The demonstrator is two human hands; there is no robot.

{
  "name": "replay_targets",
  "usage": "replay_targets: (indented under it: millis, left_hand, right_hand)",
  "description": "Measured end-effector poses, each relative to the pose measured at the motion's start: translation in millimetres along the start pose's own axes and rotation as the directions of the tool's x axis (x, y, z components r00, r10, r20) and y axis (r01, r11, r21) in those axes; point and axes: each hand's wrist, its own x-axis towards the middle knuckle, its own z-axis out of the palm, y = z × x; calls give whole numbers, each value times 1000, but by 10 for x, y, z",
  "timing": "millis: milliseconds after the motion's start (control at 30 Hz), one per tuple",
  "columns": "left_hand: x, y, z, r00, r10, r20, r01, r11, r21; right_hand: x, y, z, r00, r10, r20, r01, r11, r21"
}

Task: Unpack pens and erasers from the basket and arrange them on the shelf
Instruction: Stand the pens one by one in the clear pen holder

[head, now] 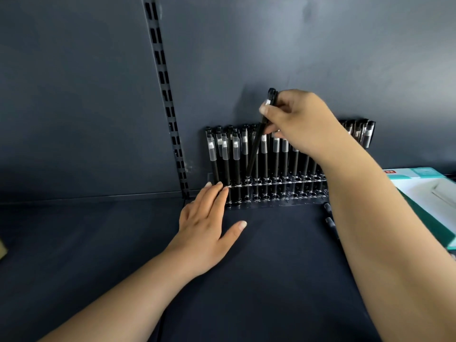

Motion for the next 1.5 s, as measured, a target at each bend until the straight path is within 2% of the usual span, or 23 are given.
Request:
replay_targets:
  millis: [133, 500, 633, 767, 867, 1000, 1067, 1233, 1333, 1400, 1500]
  left_hand:
    - [-4, 8, -18, 999, -12, 33, 12, 1000, 16]
    - [-10, 17, -26, 998, -22, 56, 23, 1000, -4]
    - [0, 22, -18, 999, -28, 43, 29, 999, -26]
    - [1, 22, -3, 1000, -11, 18, 12, 999, -49]
    - [2, 25, -9, 999, 5, -50, -13, 989, -148]
    - [-24, 59, -55, 970, 15, -242, -93, 944, -317]
    - [-49, 97, -86, 966, -15, -259, -97, 906, -412]
    - [-108, 304, -144, 978, -115, -172, -18, 780, -625]
    - [-105, 486, -146, 988, -129, -79, 38, 716, -697]
    - [-85, 629, -153, 994, -106, 31, 99, 731, -675]
    - [-21, 894, -142, 982, -54, 182, 150, 806, -572]
  right_hand:
    - [13, 46, 70, 999, 4, 51, -1, 999, -52]
    - [30, 182, 243, 979, 102, 177, -101, 995, -13]
    - [18, 223, 294, 964, 103, 246, -84, 993, -86]
    - [22, 248, 287, 965, 106, 240, -80, 990, -117]
    - [12, 241, 262, 963, 113, 243, -84, 988, -127]
    - [-54, 246, 156, 965, 123, 233, -108, 991, -78]
    - [-95, 264, 32, 962, 134, 238, -114, 989, -98]
    - [-263, 404, -535, 963, 171, 210, -132, 973, -188]
    - [-506, 545, -923, 963, 174, 205, -105, 945, -309]
    - [-723, 707, -1102, 959, 188, 211, -91, 912, -400]
    - [-1035, 1025, -1200, 940, 222, 258, -74, 872, -483]
